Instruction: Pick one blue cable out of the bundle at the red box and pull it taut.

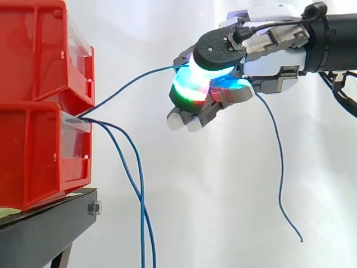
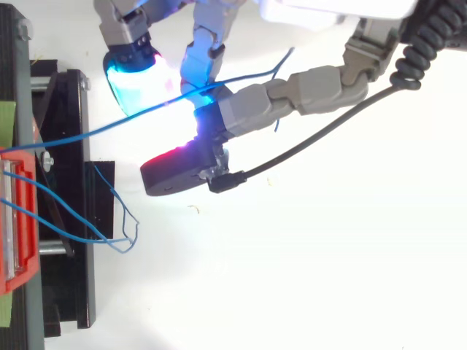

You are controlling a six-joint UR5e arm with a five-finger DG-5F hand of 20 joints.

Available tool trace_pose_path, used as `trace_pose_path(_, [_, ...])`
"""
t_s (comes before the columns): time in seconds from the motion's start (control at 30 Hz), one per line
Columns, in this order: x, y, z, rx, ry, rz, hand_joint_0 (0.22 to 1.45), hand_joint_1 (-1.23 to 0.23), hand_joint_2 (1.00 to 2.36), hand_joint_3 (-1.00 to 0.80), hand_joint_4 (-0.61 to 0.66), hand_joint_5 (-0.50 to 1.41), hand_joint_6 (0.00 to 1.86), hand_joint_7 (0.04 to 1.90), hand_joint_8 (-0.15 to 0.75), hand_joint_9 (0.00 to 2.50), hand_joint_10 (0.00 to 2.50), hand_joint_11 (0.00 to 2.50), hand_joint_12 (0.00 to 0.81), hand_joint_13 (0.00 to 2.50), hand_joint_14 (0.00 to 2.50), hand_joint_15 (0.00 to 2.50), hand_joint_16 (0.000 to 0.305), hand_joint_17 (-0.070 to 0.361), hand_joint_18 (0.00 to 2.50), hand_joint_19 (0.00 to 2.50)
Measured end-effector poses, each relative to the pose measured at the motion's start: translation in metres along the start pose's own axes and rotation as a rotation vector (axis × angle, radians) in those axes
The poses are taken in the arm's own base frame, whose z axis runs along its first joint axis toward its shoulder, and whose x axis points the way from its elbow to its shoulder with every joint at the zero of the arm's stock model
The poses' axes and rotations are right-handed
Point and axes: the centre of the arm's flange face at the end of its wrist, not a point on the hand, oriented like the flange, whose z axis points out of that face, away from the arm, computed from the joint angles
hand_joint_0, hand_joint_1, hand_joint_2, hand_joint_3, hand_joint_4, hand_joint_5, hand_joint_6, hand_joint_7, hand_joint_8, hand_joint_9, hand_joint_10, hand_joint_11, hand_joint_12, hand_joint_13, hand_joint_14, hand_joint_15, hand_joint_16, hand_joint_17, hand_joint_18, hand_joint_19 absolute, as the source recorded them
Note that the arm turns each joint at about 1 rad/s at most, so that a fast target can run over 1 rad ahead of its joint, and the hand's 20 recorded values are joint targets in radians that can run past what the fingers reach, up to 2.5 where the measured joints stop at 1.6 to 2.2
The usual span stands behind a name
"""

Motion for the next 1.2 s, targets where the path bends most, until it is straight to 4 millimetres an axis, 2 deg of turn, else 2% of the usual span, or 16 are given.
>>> trace_pose_path(0.53, [-0.0026, 0.0024, -0.0011, -0.002, -0.003, -0.022, 0.61, -0.81, 1.01, -0.40, 0.24, -0.07, 0.77, 1.15, 0.376, 1.36, 0.02, 1.34, 0.369, 0.67, 0.01, 0.30, 0.047, 0.106, 0.60, 0.30])
trace_pose_path(0.7, [-0.0031, 0.0030, -0.0012, -0.003, -0.005, -0.022, 0.59, -0.74, 1.01, -0.43, 0.23, -0.06, 0.76, 1.16, 0.376, 1.38, 0.02, 1.33, 0.367, 0.68, 0.01, 0.30, 0.047, 0.106, 0.60, 0.31])
trace_pose_path(0.83, [-0.0032, 0.0029, -0.0011, -0.002, -0.005, -0.022, 0.60, -0.63, 1.01, -0.40, 0.22, -0.06, 0.76, 1.17, 0.375, 1.39, 0.02, 1.32, 0.364, 0.68, 0.01, 0.30, 0.047, 0.105, 0.60, 0.32])
trace_pose_path(0.93, [-0.0025, 0.0032, -0.0013, -0.001, -0.004, -0.022, 0.60, -0.60, 1.01, -0.36, 0.21, -0.05, 0.76, 1.16, 0.373, 1.40, 0.02, 1.32, 0.365, 0.69, 0.01, 0.31, 0.047, 0.105, 0.60, 0.33])
trace_pose_path(1.2, [-0.0004, 0.0049, -0.0013, -0.001, -0.001, -0.022, 0.61, -0.75, 1.02, -0.24, 0.19, -0.05, 0.76, 1.25, 0.386, 1.39, 0.02, 1.32, 0.373, 0.71, 0.01, 0.30, 0.047, 0.105, 0.63, 0.31])
